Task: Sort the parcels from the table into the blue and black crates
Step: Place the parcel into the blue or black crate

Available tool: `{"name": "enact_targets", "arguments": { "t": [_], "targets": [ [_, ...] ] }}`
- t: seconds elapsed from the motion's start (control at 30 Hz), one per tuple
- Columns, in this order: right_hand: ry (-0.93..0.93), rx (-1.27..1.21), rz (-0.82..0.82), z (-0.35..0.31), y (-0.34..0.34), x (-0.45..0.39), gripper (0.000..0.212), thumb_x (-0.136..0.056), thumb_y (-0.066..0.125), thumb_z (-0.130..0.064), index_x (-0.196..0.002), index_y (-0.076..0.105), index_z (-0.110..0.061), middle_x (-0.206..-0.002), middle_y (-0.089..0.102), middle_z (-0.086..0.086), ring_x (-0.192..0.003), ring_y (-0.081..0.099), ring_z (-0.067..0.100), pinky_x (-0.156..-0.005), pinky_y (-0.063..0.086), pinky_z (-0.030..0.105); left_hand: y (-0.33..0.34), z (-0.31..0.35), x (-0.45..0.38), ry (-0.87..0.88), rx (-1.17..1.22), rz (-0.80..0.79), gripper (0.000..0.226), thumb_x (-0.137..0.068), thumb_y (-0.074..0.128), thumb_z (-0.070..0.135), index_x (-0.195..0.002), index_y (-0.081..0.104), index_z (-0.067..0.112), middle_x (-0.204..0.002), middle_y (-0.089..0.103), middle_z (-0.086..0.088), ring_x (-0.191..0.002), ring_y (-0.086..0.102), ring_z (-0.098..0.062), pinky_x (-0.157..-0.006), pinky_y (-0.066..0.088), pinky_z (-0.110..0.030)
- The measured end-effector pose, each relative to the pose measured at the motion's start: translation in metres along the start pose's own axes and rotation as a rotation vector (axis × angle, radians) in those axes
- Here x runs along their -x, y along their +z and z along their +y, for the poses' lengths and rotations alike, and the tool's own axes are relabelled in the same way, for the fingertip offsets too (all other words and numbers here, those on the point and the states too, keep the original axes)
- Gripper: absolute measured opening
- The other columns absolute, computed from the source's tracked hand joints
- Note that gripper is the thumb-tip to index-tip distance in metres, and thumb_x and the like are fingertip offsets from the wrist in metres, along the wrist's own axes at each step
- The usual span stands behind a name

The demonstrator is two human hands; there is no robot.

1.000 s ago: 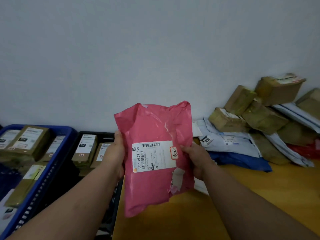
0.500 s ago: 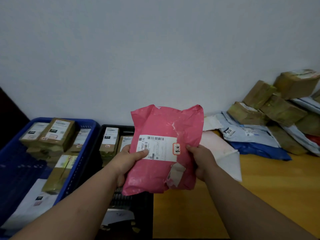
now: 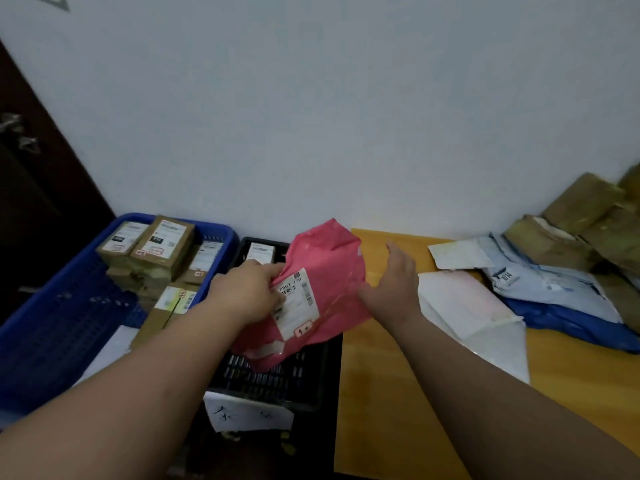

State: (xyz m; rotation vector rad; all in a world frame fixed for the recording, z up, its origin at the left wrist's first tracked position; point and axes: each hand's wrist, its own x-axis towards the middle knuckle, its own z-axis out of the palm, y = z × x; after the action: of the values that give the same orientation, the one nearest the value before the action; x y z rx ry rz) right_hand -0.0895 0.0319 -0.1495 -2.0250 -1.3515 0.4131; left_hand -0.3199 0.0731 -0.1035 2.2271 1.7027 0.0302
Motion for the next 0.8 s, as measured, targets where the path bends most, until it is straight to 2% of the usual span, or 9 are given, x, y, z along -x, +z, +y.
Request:
{"name": "enact_targets", "arguments": {
  "t": [0.07,0.13,0.2,0.27,0.37,0.47,0.6,0.7,0.8],
  "targets": [
    [-0.017,0.040,-0.098,-0.005,0.008,-0.009,0.105,-0.072,0.078,-0.035,-0.155,0.017,-0.015,-0.156,0.030,0.012,-0.143,0.028,0.032,-0.114,0.031,0.046,0.000,-0.003,-0.004,0.000,-0.087,-0.056,0.047,-0.089,0.057,0.045,-0.134,0.047,0.049,-0.125,0.052,0.005,-0.114,0.056,-0.021,-0.095,0.044,-0.043],
    [0.064,-0.031,-0.308,-0.004,0.016,-0.016,0.120,-0.061,0.085,-0.031,-0.156,0.011,-0.020,-0.151,0.041,0.011,-0.137,0.040,0.034,-0.110,0.038,0.045,-0.002,-0.007,-0.007,-0.009,-0.117,-0.108,0.043,-0.089,0.057,0.043,-0.131,0.050,0.047,-0.127,0.052,0.005,-0.116,0.055,-0.021,-0.102,0.040,-0.045],
    [0.133,-0.132,-0.507,-0.001,0.024,-0.019,0.135,-0.042,0.086,-0.035,-0.154,0.009,-0.030,-0.141,0.053,0.008,-0.126,0.053,0.032,-0.103,0.046,0.047,-0.002,-0.009,-0.010,-0.026,-0.101,-0.164,0.039,-0.091,0.056,0.039,-0.129,0.053,0.046,-0.122,0.054,0.008,-0.119,0.053,-0.020,-0.112,0.028,-0.051],
    [0.131,-0.178,-0.612,0.005,0.037,-0.023,0.135,-0.031,0.082,-0.038,-0.148,0.015,-0.039,-0.133,0.057,0.004,-0.121,0.055,0.029,-0.100,0.049,0.049,-0.002,-0.011,-0.014,-0.027,-0.073,-0.199,0.034,-0.092,0.056,0.036,-0.125,0.056,0.047,-0.117,0.055,0.013,-0.123,0.051,-0.016,-0.118,0.011,-0.055],
    [0.118,-0.041,-0.657,-0.002,0.047,-0.024,0.130,-0.042,0.090,-0.032,-0.148,0.015,-0.043,-0.146,0.034,0.007,-0.133,0.038,0.032,-0.108,0.040,0.052,0.002,-0.019,-0.020,-0.020,-0.044,-0.256,0.037,-0.092,0.056,0.033,-0.124,0.057,0.050,-0.129,0.054,0.015,-0.130,0.046,-0.013,-0.118,-0.007,-0.056],
    [0.109,0.118,-0.673,-0.010,0.067,-0.024,0.135,-0.051,0.091,-0.031,-0.154,0.004,-0.039,-0.157,0.014,0.002,-0.144,0.021,0.032,-0.114,0.032,0.053,0.005,-0.031,-0.028,0.005,-0.078,-0.338,0.038,-0.091,0.056,0.034,-0.125,0.055,0.051,-0.135,0.050,0.015,-0.133,0.043,-0.014,-0.114,-0.012,-0.058],
    [0.278,-0.060,-0.813,-0.021,0.102,-0.031,0.111,-0.066,0.084,-0.009,-0.149,0.013,-0.025,-0.133,0.047,0.010,-0.120,0.052,0.032,-0.096,0.052,0.046,0.011,-0.058,-0.050,0.013,-0.094,-0.396,0.029,-0.091,0.055,0.034,-0.118,0.061,0.043,-0.124,0.058,0.016,-0.125,0.049,-0.012,-0.115,-0.005,-0.060],
    [0.360,-0.061,-0.826,-0.024,0.126,-0.038,0.082,-0.075,0.079,-0.011,-0.139,0.029,-0.020,-0.124,0.052,0.006,-0.109,0.054,0.025,-0.089,0.051,0.038,0.022,-0.086,-0.075,-0.016,-0.076,-0.374,0.037,-0.092,0.053,0.038,-0.129,0.052,0.045,-0.125,0.057,0.013,-0.123,0.051,-0.014,-0.117,0.017,-0.054],
    [0.451,-0.124,-0.791,-0.028,0.154,-0.047,0.076,-0.077,0.079,-0.014,-0.138,0.035,-0.022,-0.122,0.055,0.006,-0.105,0.057,0.023,-0.087,0.052,0.037,0.036,-0.125,-0.101,-0.090,-0.006,-0.271,0.057,-0.091,0.055,0.045,-0.144,0.037,0.038,-0.135,0.053,0.003,-0.122,0.053,-0.021,-0.106,0.040,-0.047]
  ]
}}
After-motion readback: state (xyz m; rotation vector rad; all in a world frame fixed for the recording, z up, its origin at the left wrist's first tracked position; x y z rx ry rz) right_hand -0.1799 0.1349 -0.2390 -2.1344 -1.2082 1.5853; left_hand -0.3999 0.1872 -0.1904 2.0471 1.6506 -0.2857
